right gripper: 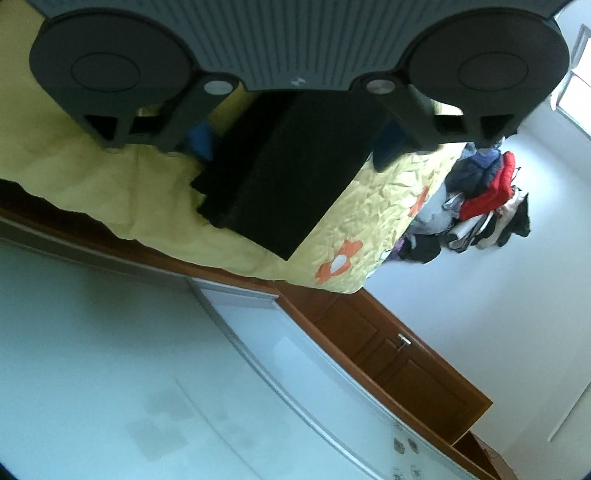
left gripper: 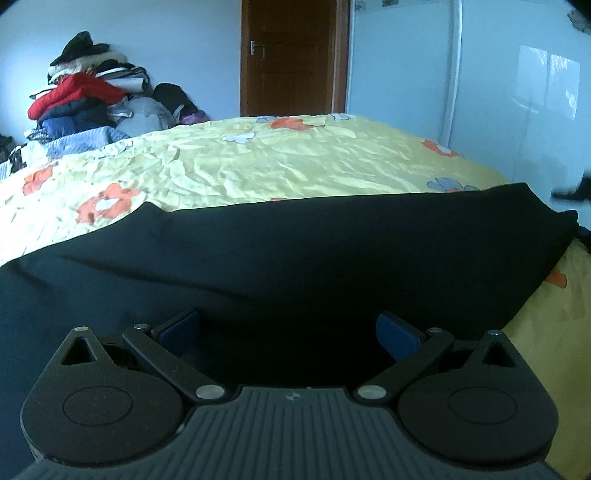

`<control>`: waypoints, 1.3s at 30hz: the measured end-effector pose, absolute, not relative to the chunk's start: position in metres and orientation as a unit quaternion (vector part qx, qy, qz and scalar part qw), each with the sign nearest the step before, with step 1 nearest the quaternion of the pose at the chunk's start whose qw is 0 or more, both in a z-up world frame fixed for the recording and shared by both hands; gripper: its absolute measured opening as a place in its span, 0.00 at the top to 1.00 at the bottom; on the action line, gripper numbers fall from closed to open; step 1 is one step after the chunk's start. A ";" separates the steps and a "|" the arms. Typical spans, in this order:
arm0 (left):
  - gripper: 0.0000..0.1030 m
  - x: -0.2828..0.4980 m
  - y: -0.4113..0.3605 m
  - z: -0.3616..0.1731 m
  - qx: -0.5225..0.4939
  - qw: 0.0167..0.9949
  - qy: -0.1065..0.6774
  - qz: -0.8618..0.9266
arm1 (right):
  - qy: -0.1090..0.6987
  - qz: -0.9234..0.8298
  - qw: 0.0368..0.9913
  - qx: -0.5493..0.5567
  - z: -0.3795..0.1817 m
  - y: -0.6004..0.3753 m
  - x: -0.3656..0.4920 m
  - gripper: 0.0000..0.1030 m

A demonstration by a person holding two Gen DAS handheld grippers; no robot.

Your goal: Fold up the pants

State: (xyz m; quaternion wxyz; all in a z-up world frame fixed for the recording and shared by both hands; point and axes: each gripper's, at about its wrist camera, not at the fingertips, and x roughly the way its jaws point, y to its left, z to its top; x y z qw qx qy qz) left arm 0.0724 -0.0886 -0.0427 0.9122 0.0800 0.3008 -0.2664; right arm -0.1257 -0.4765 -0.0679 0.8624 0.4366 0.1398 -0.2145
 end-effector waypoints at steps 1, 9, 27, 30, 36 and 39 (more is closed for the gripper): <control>0.00 0.072 -0.088 -0.042 0.078 0.913 0.300 -0.266 | 0.144 -0.214 0.857 0.446 -0.072 -0.479 -0.123 0.73; 0.01 0.071 -0.072 -0.033 0.043 0.930 0.276 -0.241 | 0.119 -0.171 0.865 0.456 -0.059 -0.470 -0.106 0.89; 0.01 0.089 0.026 -0.015 -0.036 0.961 0.260 -0.091 | 0.274 0.213 0.863 0.367 -0.045 -0.243 0.082 0.89; 0.01 0.089 0.034 -0.014 -0.050 0.960 0.261 -0.086 | 0.309 0.241 0.851 0.348 -0.055 -0.212 0.094 0.88; 0.01 0.104 0.032 -0.007 -0.109 0.934 0.300 -0.158 | 0.291 0.210 0.880 0.311 -0.041 -0.215 0.061 0.88; 0.01 0.121 0.017 -0.002 -0.148 0.901 0.328 -0.242 | 0.245 0.088 0.928 0.268 -0.025 -0.252 0.031 0.87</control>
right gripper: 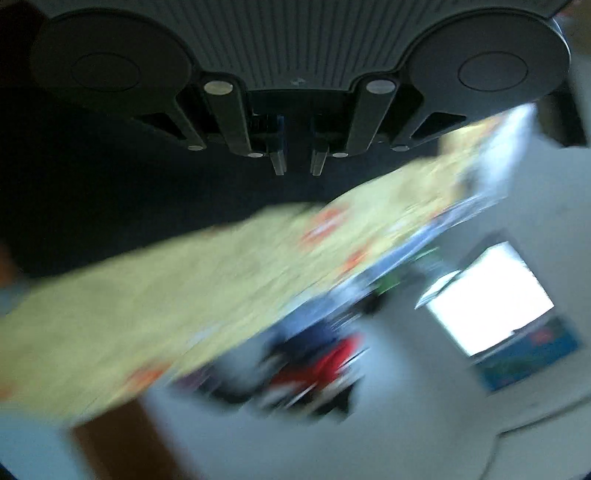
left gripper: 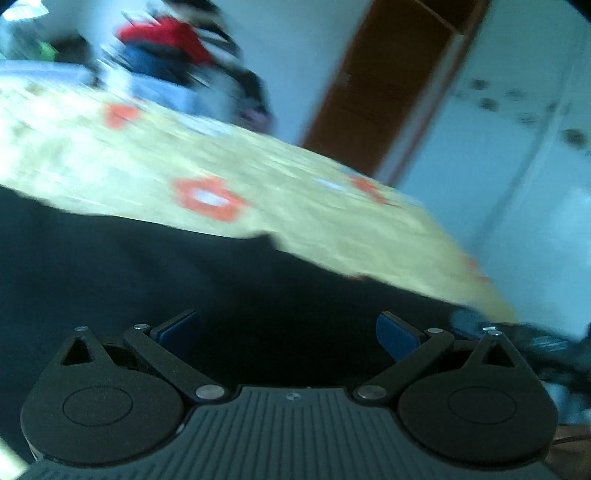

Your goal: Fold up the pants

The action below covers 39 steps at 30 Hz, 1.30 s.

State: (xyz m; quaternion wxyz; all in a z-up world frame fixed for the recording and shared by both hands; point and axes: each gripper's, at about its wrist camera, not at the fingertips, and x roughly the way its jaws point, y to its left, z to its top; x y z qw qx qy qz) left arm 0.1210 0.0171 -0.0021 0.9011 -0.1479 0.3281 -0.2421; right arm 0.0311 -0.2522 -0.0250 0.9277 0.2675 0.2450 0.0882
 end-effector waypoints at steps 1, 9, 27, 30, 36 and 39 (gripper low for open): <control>0.01 0.129 0.009 -0.001 -0.160 0.885 0.338 -0.277 | 0.237 0.045 0.941 0.238 -0.023 -0.261 0.023 0.87; 0.01 0.174 -0.058 -0.022 -0.145 0.808 0.439 -0.366 | 0.251 -0.007 0.942 0.221 -0.049 -0.294 0.003 0.86; 0.01 0.196 -0.071 -0.038 -0.268 0.715 0.505 -0.402 | 0.242 0.063 0.947 0.202 -0.053 -0.272 0.005 0.15; 0.02 0.197 -0.079 -0.039 -0.264 0.715 0.506 -0.405 | 0.244 0.065 0.947 0.201 -0.054 -0.271 0.005 0.14; 0.77 0.191 -0.096 -0.043 -0.220 0.742 0.487 -0.405 | 0.247 0.063 0.946 0.201 -0.054 -0.270 0.005 0.13; 0.90 0.182 -0.092 -0.045 -0.202 0.765 0.472 -0.388 | 0.247 0.064 0.945 0.204 -0.054 -0.271 0.005 0.12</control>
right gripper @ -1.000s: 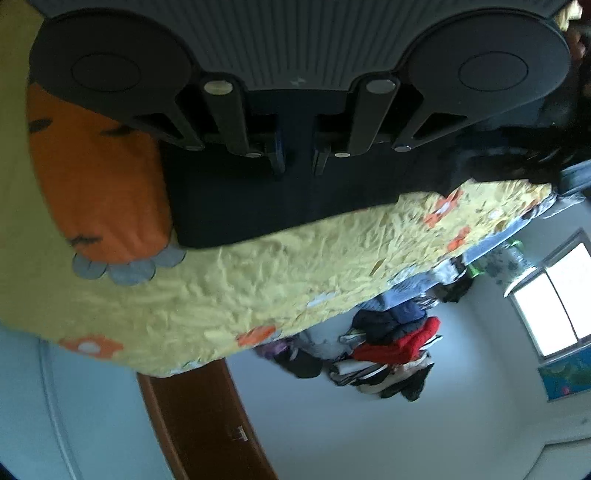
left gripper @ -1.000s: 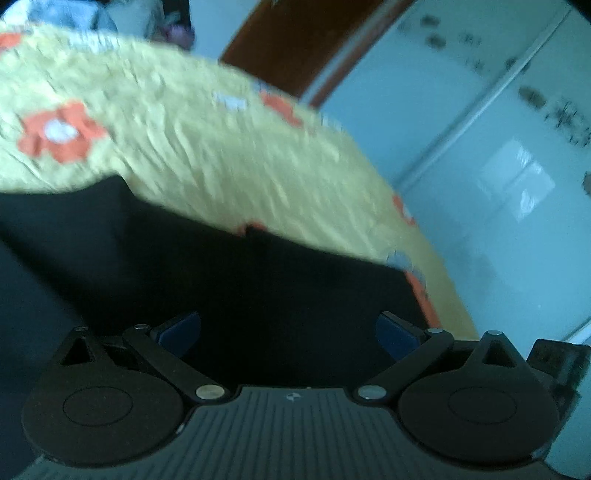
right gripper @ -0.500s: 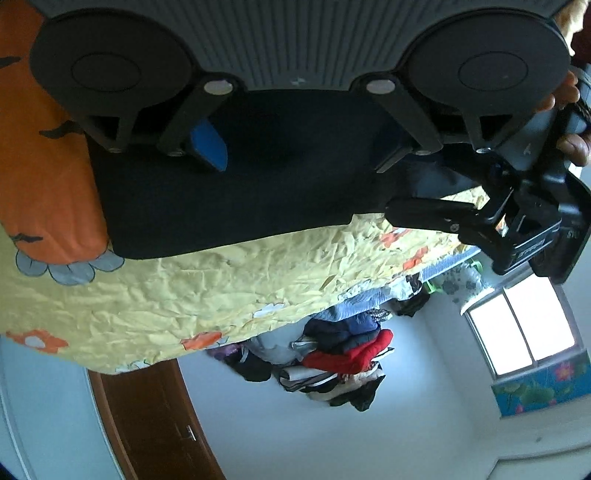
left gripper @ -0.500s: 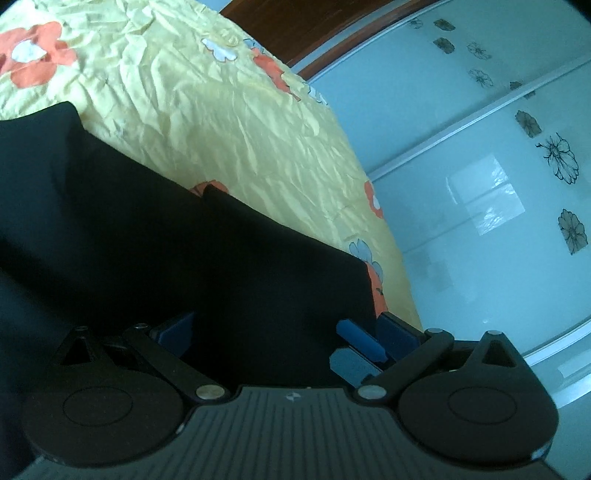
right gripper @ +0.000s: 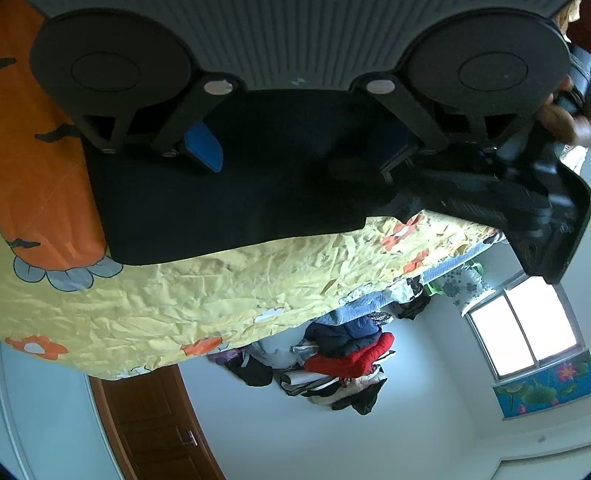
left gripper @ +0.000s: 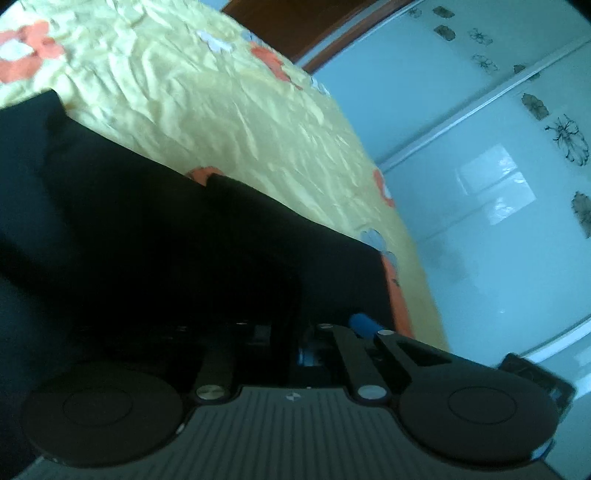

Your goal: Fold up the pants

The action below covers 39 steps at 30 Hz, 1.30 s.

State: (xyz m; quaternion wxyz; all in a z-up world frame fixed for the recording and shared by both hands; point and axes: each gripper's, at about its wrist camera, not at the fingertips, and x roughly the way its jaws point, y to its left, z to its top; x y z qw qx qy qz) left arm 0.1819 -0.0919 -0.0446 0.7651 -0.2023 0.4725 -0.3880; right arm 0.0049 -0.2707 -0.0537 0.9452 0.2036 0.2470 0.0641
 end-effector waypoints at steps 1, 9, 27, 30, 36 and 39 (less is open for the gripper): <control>0.93 0.178 -0.089 -0.043 -0.198 0.773 0.463 -0.384 | 0.247 0.064 0.945 0.204 -0.054 -0.271 0.004 0.12; 0.94 0.133 -0.047 -0.015 -0.143 0.841 0.391 -0.346 | 0.240 0.088 0.951 0.175 -0.046 -0.256 -0.003 0.11; 0.07 0.158 -0.031 -0.031 -0.262 0.761 0.466 -0.369 | 0.248 0.092 0.958 0.109 -0.029 -0.232 -0.009 0.11; 0.07 0.169 -0.036 -0.043 -0.297 0.737 0.479 -0.373 | 0.260 0.097 0.954 0.114 -0.036 -0.228 -0.005 0.11; 0.05 0.186 -0.048 -0.046 -0.308 0.726 0.484 -0.380 | 0.260 0.128 0.957 0.026 -0.024 -0.197 -0.012 0.11; 0.13 0.194 -0.055 -0.046 -0.305 0.725 0.475 -0.394 | 0.257 0.127 0.955 -0.070 -0.020 -0.163 -0.014 0.12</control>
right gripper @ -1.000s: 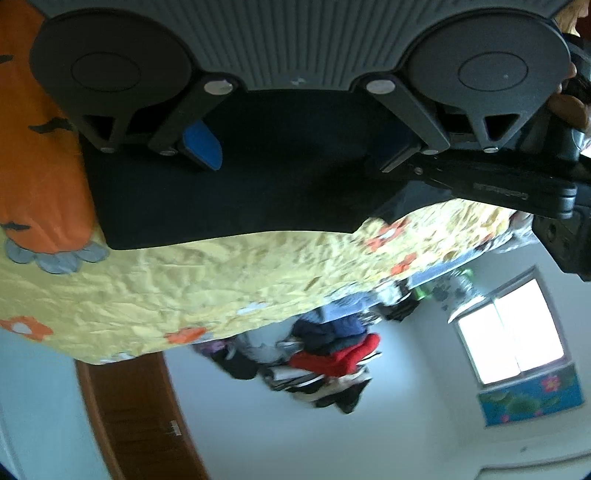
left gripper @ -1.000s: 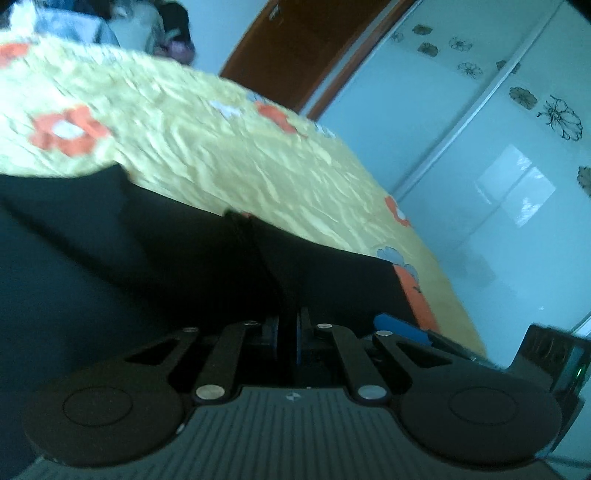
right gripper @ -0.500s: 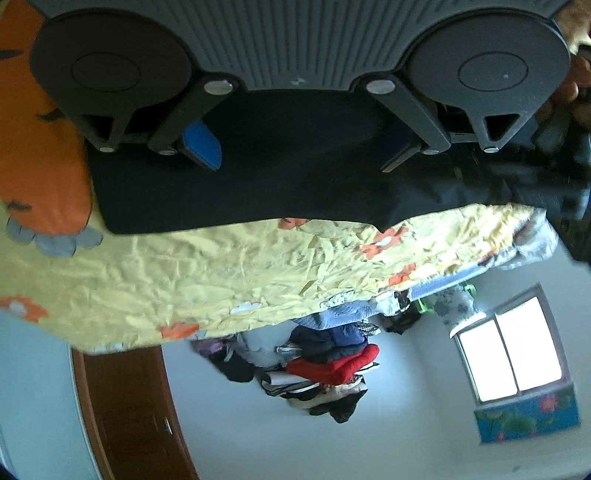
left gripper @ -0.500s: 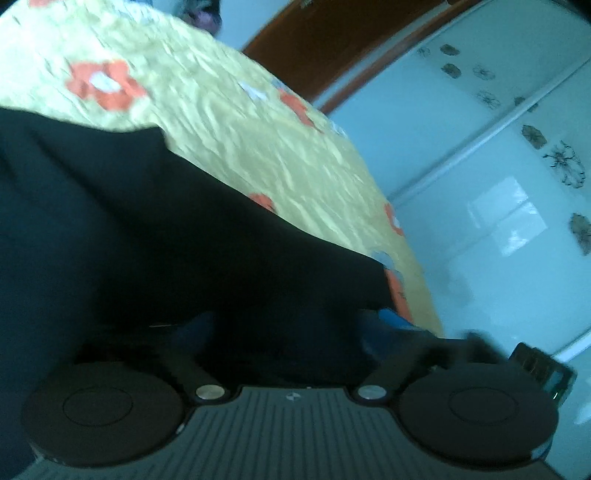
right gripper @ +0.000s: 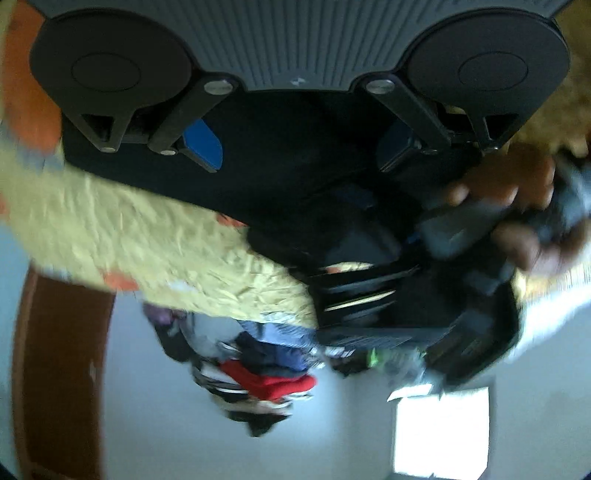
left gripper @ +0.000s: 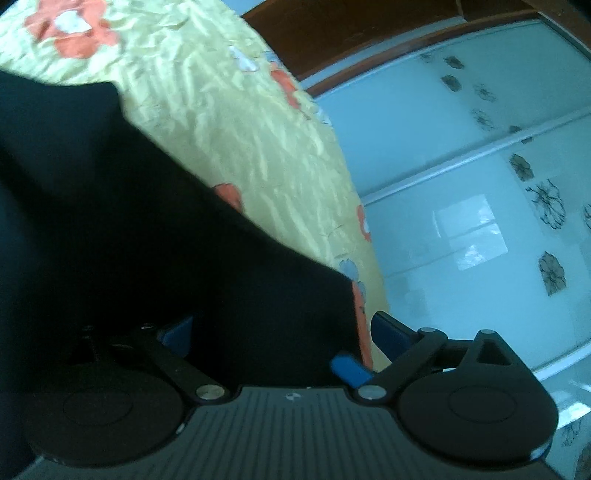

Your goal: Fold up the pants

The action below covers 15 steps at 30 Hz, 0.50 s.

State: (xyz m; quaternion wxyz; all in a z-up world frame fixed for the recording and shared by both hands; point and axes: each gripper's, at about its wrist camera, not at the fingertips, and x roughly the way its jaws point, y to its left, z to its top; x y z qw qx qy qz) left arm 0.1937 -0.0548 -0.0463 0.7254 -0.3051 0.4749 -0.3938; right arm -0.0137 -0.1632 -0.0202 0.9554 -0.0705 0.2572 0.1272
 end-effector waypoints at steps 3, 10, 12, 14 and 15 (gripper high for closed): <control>0.73 0.198 -0.062 -0.047 -0.277 0.729 0.482 -0.398 | 0.262 0.123 0.946 -0.145 -0.027 -0.132 -0.008 0.26; 0.96 0.189 -0.057 -0.051 -0.254 0.755 0.466 -0.385 | 0.275 0.088 0.938 -0.194 -0.041 -0.113 0.004 0.73; 0.95 0.183 -0.054 -0.046 -0.245 0.769 0.451 -0.381 | 0.269 0.080 0.939 -0.197 -0.040 -0.111 0.003 0.88; 0.96 0.177 -0.048 -0.040 -0.237 0.782 0.435 -0.378 | 0.264 0.081 0.941 -0.195 -0.036 -0.110 0.001 0.89; 0.96 0.173 -0.045 -0.036 -0.229 0.791 0.428 -0.374 | 0.261 0.084 0.942 -0.192 -0.035 -0.109 0.001 0.89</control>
